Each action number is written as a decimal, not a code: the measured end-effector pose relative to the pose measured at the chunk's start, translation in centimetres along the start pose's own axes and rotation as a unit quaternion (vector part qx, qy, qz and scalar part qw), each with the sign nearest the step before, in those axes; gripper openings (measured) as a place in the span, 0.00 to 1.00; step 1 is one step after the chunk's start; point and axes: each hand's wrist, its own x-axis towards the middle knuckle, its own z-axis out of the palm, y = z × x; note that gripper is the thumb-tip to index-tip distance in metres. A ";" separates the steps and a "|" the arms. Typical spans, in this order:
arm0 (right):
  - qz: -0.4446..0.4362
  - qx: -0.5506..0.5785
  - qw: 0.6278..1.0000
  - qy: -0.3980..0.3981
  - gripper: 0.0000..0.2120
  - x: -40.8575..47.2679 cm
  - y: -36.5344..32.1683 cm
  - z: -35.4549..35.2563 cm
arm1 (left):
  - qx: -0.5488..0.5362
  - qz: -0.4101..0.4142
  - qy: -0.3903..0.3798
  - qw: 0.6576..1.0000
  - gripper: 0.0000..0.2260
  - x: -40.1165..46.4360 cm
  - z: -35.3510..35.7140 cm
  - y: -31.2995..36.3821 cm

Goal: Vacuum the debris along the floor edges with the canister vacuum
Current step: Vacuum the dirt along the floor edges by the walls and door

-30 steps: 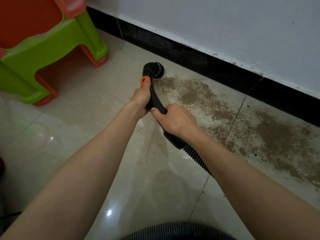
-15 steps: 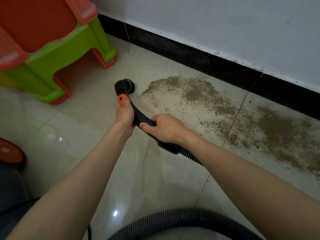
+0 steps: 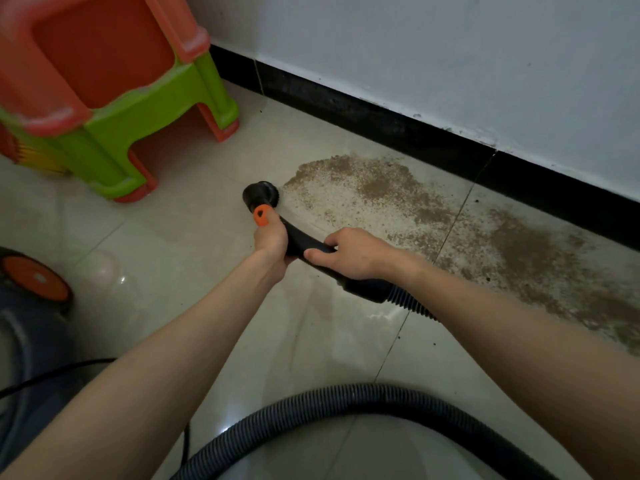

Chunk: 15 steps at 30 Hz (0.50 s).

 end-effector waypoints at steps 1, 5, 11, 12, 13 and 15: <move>0.002 0.005 1.000 0.002 0.23 -0.1 0.2 -0.3 | -0.001 -0.002 -0.004 1.000 0.24 0.0 0.4 0.0; 0.007 0.028 1.000 0.007 0.24 -0.2 1.0 -0.9 | -0.004 -0.011 -0.024 1.000 0.24 0.2 1.6 0.1; 0.024 0.053 0.998 0.013 0.24 0.8 2.2 -1.6 | 0.020 0.006 -0.020 1.000 0.22 1.7 3.7 0.4; 0.027 0.058 0.998 0.017 0.23 0.9 2.4 -1.7 | 0.026 0.009 -0.022 0.999 0.21 1.9 3.9 0.5; 0.030 0.063 0.997 0.022 0.23 1.2 2.7 -1.8 | 0.033 0.012 -0.026 0.999 0.20 2.2 4.3 0.6; 0.036 0.069 0.996 0.034 0.23 1.7 3.3 -2.1 | 0.043 0.017 -0.037 0.998 0.17 2.8 5.3 0.8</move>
